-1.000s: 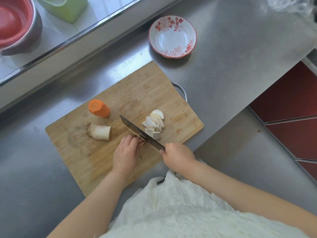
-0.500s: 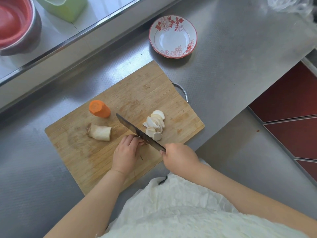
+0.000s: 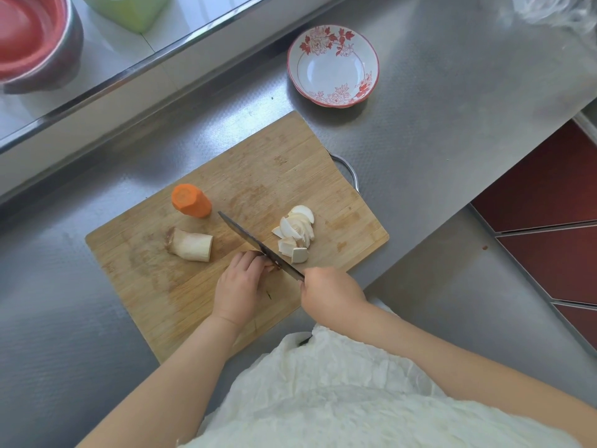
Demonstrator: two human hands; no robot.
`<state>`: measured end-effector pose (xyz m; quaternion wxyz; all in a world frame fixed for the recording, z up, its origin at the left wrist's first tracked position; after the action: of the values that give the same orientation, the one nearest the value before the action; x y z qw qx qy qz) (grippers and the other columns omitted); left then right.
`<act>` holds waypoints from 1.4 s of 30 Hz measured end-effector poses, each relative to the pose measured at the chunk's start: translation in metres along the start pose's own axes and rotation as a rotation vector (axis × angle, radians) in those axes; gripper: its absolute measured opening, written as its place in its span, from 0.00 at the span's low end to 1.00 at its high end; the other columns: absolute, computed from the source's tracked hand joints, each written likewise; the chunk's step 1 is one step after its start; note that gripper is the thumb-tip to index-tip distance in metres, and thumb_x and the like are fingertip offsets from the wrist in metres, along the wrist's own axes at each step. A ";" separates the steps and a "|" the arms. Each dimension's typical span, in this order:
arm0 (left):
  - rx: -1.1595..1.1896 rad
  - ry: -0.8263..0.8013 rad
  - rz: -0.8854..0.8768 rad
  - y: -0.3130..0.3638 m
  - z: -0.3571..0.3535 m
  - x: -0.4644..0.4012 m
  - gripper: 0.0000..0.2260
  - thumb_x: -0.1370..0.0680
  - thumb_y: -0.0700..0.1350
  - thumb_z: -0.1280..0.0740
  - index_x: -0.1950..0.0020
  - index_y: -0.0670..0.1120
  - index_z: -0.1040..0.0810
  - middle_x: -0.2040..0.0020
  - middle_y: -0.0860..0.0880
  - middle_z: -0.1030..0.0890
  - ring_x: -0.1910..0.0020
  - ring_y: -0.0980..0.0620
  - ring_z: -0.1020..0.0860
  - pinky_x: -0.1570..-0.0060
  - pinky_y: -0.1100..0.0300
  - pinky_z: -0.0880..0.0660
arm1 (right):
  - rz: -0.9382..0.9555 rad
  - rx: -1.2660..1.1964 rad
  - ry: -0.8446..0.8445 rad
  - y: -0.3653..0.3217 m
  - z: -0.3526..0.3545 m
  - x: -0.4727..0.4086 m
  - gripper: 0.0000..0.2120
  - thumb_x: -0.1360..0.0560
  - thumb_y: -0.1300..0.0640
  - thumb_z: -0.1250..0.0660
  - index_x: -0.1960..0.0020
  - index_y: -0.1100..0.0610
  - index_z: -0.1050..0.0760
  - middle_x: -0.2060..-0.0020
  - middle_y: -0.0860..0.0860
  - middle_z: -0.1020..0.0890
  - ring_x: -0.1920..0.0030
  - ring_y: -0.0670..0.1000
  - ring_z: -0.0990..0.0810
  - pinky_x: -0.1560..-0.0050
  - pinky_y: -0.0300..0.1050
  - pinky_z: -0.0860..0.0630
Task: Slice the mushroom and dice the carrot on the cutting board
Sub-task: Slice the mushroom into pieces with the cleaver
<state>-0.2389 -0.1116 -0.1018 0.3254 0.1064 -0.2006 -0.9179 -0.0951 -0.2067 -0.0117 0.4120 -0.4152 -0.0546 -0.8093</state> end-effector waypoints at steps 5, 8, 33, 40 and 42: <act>-0.002 -0.001 -0.003 -0.001 0.000 0.001 0.13 0.22 0.47 0.40 0.53 0.43 0.19 0.56 0.48 0.21 0.57 0.49 0.29 0.73 0.55 0.27 | -0.024 -0.002 -0.038 -0.006 -0.003 -0.006 0.08 0.20 0.59 0.43 0.48 0.57 0.26 0.55 0.55 0.21 0.56 0.56 0.24 0.64 0.43 0.32; 0.002 0.003 0.001 -0.001 0.001 0.001 0.12 0.22 0.47 0.39 0.53 0.43 0.19 0.56 0.49 0.21 0.57 0.49 0.28 0.73 0.56 0.28 | -0.027 -0.035 -0.050 -0.003 -0.007 -0.010 0.10 0.19 0.55 0.44 0.46 0.58 0.26 0.54 0.55 0.21 0.54 0.56 0.23 0.63 0.44 0.32; 0.020 0.018 -0.014 0.000 0.001 -0.002 0.12 0.23 0.46 0.39 0.56 0.42 0.19 0.57 0.48 0.20 0.58 0.47 0.26 0.70 0.55 0.26 | 0.015 -0.048 0.023 0.006 0.004 0.006 0.11 0.19 0.51 0.44 0.56 0.54 0.29 0.67 0.50 0.27 0.65 0.54 0.26 0.72 0.42 0.35; 0.037 0.004 -0.009 -0.001 0.002 -0.003 0.14 0.22 0.48 0.41 0.55 0.41 0.19 0.57 0.47 0.20 0.58 0.46 0.25 0.71 0.54 0.26 | -0.007 -0.039 -0.003 0.002 -0.003 -0.006 0.08 0.19 0.53 0.43 0.55 0.53 0.29 0.66 0.51 0.27 0.62 0.55 0.25 0.69 0.43 0.33; 0.048 0.004 -0.011 -0.002 0.002 -0.002 0.13 0.22 0.47 0.41 0.54 0.42 0.19 0.56 0.48 0.20 0.58 0.47 0.26 0.71 0.53 0.26 | -0.012 -0.053 -0.009 0.000 -0.005 -0.009 0.09 0.19 0.53 0.43 0.51 0.56 0.26 0.63 0.52 0.25 0.61 0.55 0.25 0.66 0.44 0.31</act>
<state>-0.2387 -0.1086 -0.1009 0.3182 0.1169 -0.2214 -0.9144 -0.0955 -0.2030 -0.0212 0.3956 -0.4292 -0.0375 -0.8111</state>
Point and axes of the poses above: each hand's wrist, its own x-axis away from the middle knuckle, its own z-axis out of the back of the hand, y = z × x, the point moved 1 cm from there along -x, towards the middle knuckle
